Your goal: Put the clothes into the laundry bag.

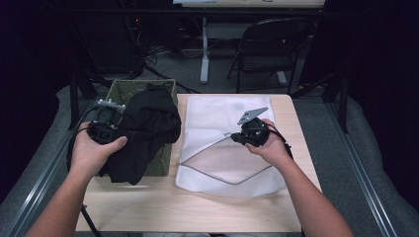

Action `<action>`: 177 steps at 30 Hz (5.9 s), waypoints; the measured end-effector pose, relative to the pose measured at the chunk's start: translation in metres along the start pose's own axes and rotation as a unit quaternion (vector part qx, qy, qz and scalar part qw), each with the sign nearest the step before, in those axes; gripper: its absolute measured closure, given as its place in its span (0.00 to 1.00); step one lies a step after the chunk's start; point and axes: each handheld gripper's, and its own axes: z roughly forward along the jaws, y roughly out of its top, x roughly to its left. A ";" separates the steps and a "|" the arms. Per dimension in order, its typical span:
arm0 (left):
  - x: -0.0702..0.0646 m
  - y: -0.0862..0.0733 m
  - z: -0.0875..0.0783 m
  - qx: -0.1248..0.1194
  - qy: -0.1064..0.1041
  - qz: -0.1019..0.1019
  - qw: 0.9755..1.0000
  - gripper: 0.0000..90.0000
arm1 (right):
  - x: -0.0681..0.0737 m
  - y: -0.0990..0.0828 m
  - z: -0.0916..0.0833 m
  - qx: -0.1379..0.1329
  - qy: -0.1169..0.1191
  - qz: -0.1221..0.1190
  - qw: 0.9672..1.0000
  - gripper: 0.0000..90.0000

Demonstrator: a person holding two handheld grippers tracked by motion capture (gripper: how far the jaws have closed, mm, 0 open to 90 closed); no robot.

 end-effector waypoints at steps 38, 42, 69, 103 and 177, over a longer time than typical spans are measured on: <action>-0.074 -0.037 0.034 0.009 -0.078 0.087 0.993 0.69 | -0.003 0.000 0.000 0.002 0.012 0.013 1.000 0.99; -0.078 -0.043 0.035 0.011 -0.084 0.092 0.992 0.69 | -0.003 0.000 0.000 0.002 0.013 0.015 1.000 0.99; -0.109 -0.058 0.062 0.016 -0.132 0.132 0.982 0.69 | -0.005 0.003 0.000 -0.004 0.011 0.020 1.000 0.99; -0.134 -0.076 0.082 0.036 -0.161 0.164 0.973 0.69 | -0.003 0.006 -0.003 -0.017 -0.002 0.019 1.000 0.99; -0.125 -0.038 0.169 0.064 -0.159 0.095 0.981 0.69 | 0.021 0.013 -0.025 -0.063 0.006 -0.012 0.998 0.99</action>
